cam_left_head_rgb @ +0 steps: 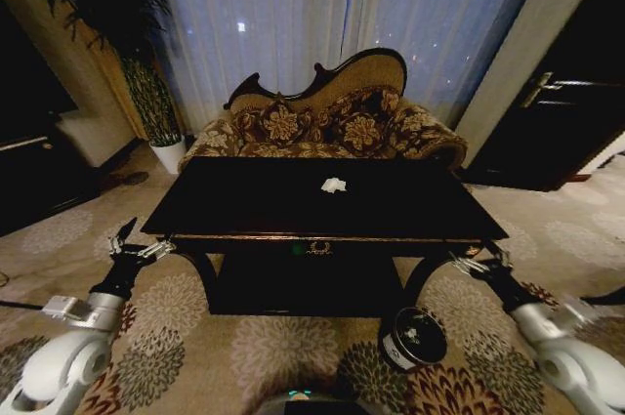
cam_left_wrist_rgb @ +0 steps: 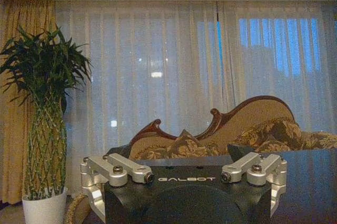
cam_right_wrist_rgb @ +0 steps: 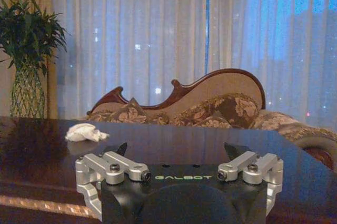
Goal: Move to the front of the table and place the trash on the table into the trash bin.
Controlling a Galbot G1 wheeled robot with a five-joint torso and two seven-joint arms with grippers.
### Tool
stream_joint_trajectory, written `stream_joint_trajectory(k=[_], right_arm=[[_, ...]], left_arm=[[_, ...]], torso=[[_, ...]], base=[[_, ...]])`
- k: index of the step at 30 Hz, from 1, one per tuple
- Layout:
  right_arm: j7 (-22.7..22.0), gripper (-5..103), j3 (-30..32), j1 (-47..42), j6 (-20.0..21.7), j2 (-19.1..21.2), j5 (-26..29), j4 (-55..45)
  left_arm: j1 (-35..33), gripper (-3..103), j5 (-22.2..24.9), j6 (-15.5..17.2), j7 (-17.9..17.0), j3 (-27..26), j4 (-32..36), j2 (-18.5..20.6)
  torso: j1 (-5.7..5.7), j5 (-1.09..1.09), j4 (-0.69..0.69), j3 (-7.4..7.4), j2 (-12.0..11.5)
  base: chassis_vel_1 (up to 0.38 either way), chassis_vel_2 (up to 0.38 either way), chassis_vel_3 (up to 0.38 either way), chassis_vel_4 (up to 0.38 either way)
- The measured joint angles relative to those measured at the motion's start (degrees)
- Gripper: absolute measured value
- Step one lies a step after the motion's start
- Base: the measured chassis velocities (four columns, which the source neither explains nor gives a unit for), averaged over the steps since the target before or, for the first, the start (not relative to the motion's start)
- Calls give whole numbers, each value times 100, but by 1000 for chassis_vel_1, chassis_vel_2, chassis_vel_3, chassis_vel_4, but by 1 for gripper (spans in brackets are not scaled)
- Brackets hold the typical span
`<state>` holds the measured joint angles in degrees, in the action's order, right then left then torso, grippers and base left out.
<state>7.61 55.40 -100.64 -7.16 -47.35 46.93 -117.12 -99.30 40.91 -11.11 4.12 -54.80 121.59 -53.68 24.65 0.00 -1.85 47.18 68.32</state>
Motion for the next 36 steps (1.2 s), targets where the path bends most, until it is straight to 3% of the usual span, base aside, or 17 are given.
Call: stream_joint_trajectory(k=[6, 9, 11, 18, 22, 32, 36], right_arm=[[-758, 100, -578, 669, 515, 341, -238, -232], [-839, 100, -729, 844, 580, 459, -254, -233], [-952, 100, -1177, 1323, 710, 795, -153, -151], [-1034, 100, -2346, 2442, 982, 1354, 346, 55], [-1120, 100, -3606, 3734, 1104, 1798, 574, 380], [-1047, 100, -4503, 4615, 1177, 2351, 750, 958], [-1018, 100, -4879, 4905, 1177, 2396, 740, 1130]], left_arm=[[0, 100, 0, 0, 0, 0, 0, 0], [0, 100, 0, 0, 0, 0, 0, 0], [0, 100, 0, 0, 0, 0, 0, 0], [0, 100, 0, 0, 0, 0, 0, 0], [0, 100, 0, 0, 0, 0, 0, 0], [0, 100, 0, 0, 0, 0, 0, -1], [0, 100, 0, 0, 0, 0, 0, 0]], torso=[[0, 0, 0, 0, 0], [0, 0, -1, 0, 0], [0, -1, -1, 0, 0], [1, 1, 0, 0, -1], [0, 2, 2, 0, -1], [0, 1, -2, -1, 0], [0, 0, -1, -1, 0]], base=[[0, 0, 0, 0], [0, 0, 0, 0], [0, 0, 0, 0], [0, 0, 0, 0], [0, 0, 0, 0], [0, 0, 0, 0], [0, 0, 0, 0]])
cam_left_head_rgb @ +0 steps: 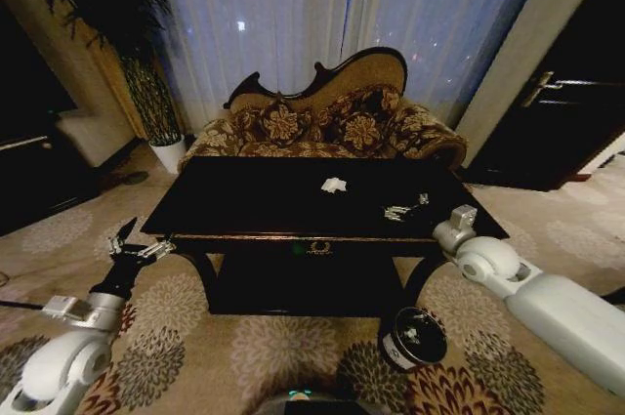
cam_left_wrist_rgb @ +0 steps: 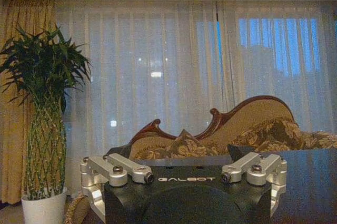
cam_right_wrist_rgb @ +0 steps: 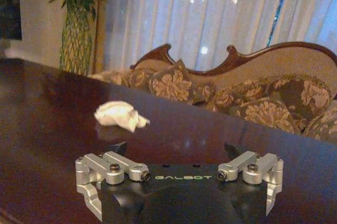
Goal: Move to the front of the table and place the trash on the table into the trash bin.
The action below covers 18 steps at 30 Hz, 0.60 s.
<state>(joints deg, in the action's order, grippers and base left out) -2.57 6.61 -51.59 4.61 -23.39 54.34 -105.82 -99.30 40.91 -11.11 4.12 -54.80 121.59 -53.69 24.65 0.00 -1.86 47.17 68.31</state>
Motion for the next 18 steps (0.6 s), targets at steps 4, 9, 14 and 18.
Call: stream_joint_trajectory(k=[4, 9, 14, 18], right_arm=[[20, 100, -537, 513, -5, -41, -22, 216], [31, 100, -1041, 937, -5, -97, -46, 380], [100, 100, -1363, 1127, -11, -95, -131, 621], [157, 100, -1551, 1258, -8, -27, -145, 689]], left_arm=[[0, 100, 0, 0, 0, 0, 0, 0], [0, 100, 0, 0, 1, 0, 0, 0], [0, 100, 0, 0, 1, 0, 0, 0], [0, 100, 0, 0, 1, 0, 0, 0]], torso=[[1, 1, 1, 0, 0], [0, -1, 2, 0, 0], [1, 1, 1, 0, 0], [1, 1, 1, 0, 0]], base=[[0, 0, 0, 0], [0, 0, 0, 0], [0, 0, 0, 0], [0, 0, 0, 0]])
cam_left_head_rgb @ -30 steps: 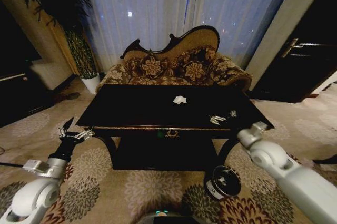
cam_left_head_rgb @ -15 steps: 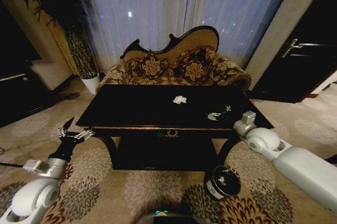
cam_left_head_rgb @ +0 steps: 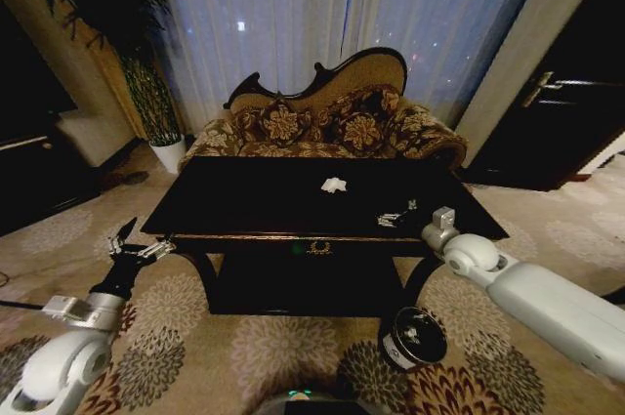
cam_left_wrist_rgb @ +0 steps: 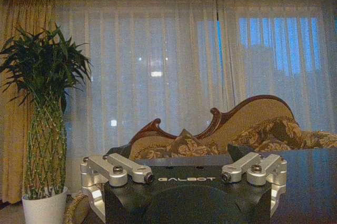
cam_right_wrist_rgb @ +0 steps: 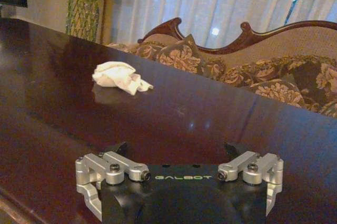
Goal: Move to the front of the table and place the trash on the table into the trash bin.
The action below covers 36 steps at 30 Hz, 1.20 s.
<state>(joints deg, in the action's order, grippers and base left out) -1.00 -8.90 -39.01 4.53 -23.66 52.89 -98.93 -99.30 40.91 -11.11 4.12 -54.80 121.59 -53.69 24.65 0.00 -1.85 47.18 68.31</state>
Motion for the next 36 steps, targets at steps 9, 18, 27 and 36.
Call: stream_joint_trajectory(k=[9, 18, 27, 36], right_arm=[[142, 100, -344, 228, 147, 83, 144, -277], [404, 100, -692, 638, 415, 207, 474, -423], [415, 100, -1679, 1709, 686, -68, 773, -224], [333, 100, -2662, 2900, 786, -331, 1159, 40]], left_arm=[[0, 100, 0, 0, 0, 0, 0, 0], [0, 100, 0, 0, 0, 0, 0, 0], [0, 100, 0, 0, 0, 0, 0, 0], [0, 100, 0, 0, 0, 0, 0, 1]], torso=[[-1, 0, 0, 0, 0], [-1, 0, 0, 0, 0], [-1, -1, 0, 0, 1], [-1, -1, 0, 0, 0]], base=[[0, 0, 0, 0], [0, 0, 0, 0], [0, 0, 0, 0], [0, 0, 0, 0]])
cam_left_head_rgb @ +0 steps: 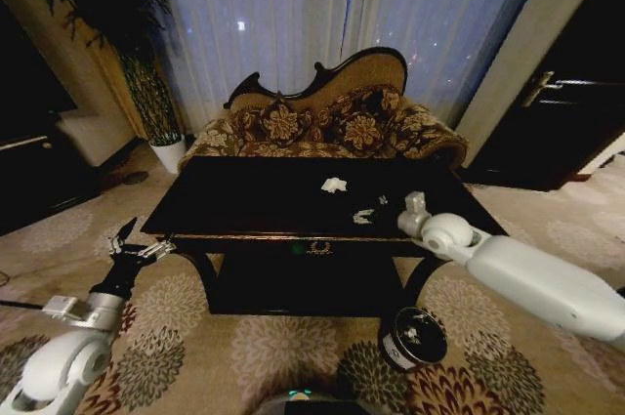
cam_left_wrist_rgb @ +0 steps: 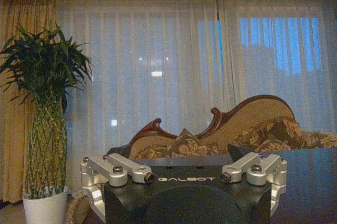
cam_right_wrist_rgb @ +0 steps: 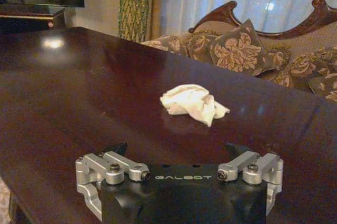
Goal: Move to the front of the table and place the trash on the table into the trash bin.
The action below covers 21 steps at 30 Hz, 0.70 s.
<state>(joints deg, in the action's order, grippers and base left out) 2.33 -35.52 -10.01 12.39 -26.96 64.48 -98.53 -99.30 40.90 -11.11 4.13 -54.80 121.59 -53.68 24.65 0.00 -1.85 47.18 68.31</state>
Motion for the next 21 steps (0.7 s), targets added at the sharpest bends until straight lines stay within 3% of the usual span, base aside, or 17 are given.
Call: stream_joint_trajectory(k=[8, 21], right_arm=[[38, 100, -798, 704, 61, -486, 193, 526], [145, 100, -1426, 1556, -28, -1232, 557, 1169]], left_arm=[[0, 100, 0, 0, 0, 0, 0, 0], [0, 100, 0, 0, 0, 0, 0, 0]], torso=[[0, 1, -1, 0, 0], [0, -1, 0, 0, 0]], base=[[0, 0, 0, 0], [0, 0, 0, 0]])
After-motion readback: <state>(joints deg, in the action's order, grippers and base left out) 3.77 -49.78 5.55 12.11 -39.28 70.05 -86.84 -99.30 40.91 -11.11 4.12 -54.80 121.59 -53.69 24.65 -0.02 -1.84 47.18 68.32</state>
